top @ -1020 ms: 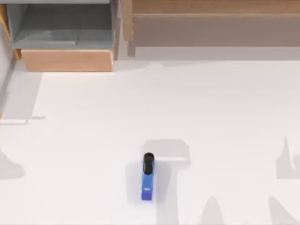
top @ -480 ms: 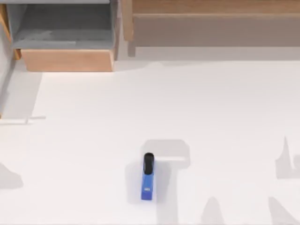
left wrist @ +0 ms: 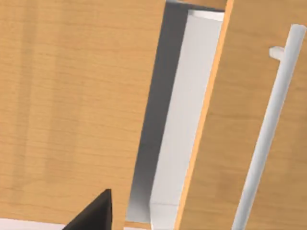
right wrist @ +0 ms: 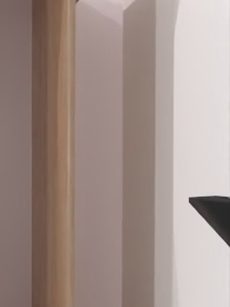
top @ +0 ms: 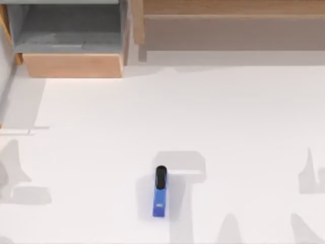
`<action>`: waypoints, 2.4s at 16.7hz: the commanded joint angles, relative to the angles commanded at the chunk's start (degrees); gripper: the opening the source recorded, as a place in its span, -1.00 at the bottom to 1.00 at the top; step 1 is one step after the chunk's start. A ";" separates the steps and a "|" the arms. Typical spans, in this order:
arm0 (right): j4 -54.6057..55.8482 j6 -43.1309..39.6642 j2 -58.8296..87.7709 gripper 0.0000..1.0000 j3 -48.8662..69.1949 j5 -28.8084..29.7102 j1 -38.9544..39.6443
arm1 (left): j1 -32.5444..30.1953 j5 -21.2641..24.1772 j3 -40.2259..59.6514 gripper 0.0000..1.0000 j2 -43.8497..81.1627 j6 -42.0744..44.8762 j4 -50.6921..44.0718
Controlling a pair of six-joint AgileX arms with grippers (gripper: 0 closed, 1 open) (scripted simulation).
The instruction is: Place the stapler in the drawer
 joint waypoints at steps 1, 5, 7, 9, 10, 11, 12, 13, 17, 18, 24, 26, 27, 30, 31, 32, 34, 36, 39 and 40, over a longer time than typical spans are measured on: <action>0.00 0.00 0.00 1.00 0.00 0.00 0.00 | -2.35 -0.26 -0.46 1.00 -2.03 -3.21 -2.70; 0.00 0.00 0.00 1.00 0.00 0.00 0.00 | -14.66 -3.38 1.33 1.00 -10.04 -20.05 -17.23; 0.00 0.00 0.00 1.00 0.00 0.00 0.00 | -22.09 -6.48 4.41 1.00 -12.84 -30.53 -26.90; 0.00 0.00 0.00 1.00 0.00 0.00 0.00 | -29.93 -10.41 8.37 1.00 -14.60 -41.86 -37.82; 0.00 0.00 0.00 1.00 0.00 0.00 0.00 | -33.92 -12.63 10.61 1.00 -15.14 -47.76 -43.63; 0.00 0.00 0.00 1.00 0.00 0.00 0.00 | -37.93 -15.01 13.00 1.00 -15.44 -53.76 -49.63; 0.00 0.00 0.00 1.00 0.00 0.00 0.00 | -41.94 -17.52 15.53 1.00 -15.52 -59.82 -55.78; 0.00 0.00 0.00 1.00 0.00 0.00 0.00 | -45.90 -20.11 18.15 1.00 -15.42 -65.88 -62.00; 0.00 0.00 0.00 1.00 0.00 0.00 0.00 | -60.98 -30.80 28.93 1.00 -13.63 -89.32 -86.73; 0.00 0.00 0.00 1.00 0.00 0.00 0.00 | -64.43 -33.43 31.57 1.00 -12.89 -94.75 -92.61; 0.00 0.00 0.00 1.00 0.00 0.00 0.00 | -81.17 -46.99 45.00 1.00 -7.76 -120.94 -121.56; 0.00 0.00 0.00 1.00 0.00 0.00 0.00 | -84.68 -50.06 47.99 1.00 -6.34 -126.34 -127.46; 0.00 0.00 0.00 1.00 0.00 0.00 0.00 | -85.95 -51.22 49.11 1.00 -5.78 -128.30 -129.55; 0.00 0.00 0.00 1.00 0.00 0.00 0.00 | -87.44 -52.61 50.44 1.00 -5.07 -130.59 -131.96; 0.00 0.00 0.00 1.00 0.00 0.00 0.00 | -87.44 -52.61 50.44 1.00 -5.07 -130.59 -131.96; 0.00 0.00 0.00 1.00 0.00 0.00 0.00 | -87.44 -52.61 50.44 1.00 -5.07 -130.59 -131.96; 0.00 0.00 0.00 1.00 0.00 0.00 0.00 | -87.20 -52.50 50.28 1.00 -5.30 -130.52 -131.84; 0.00 0.00 0.00 1.00 0.00 0.00 0.00 | -87.09 -52.53 49.75 1.00 -4.61 -130.30 -130.86; 0.00 0.00 0.00 1.00 0.00 0.00 0.00 | -86.56 -52.47 47.71 1.00 -1.63 -129.66 -125.58; 0.00 0.00 0.00 1.00 0.00 0.00 0.00 | -86.33 -52.42 46.88 1.00 -0.44 -129.42 -123.30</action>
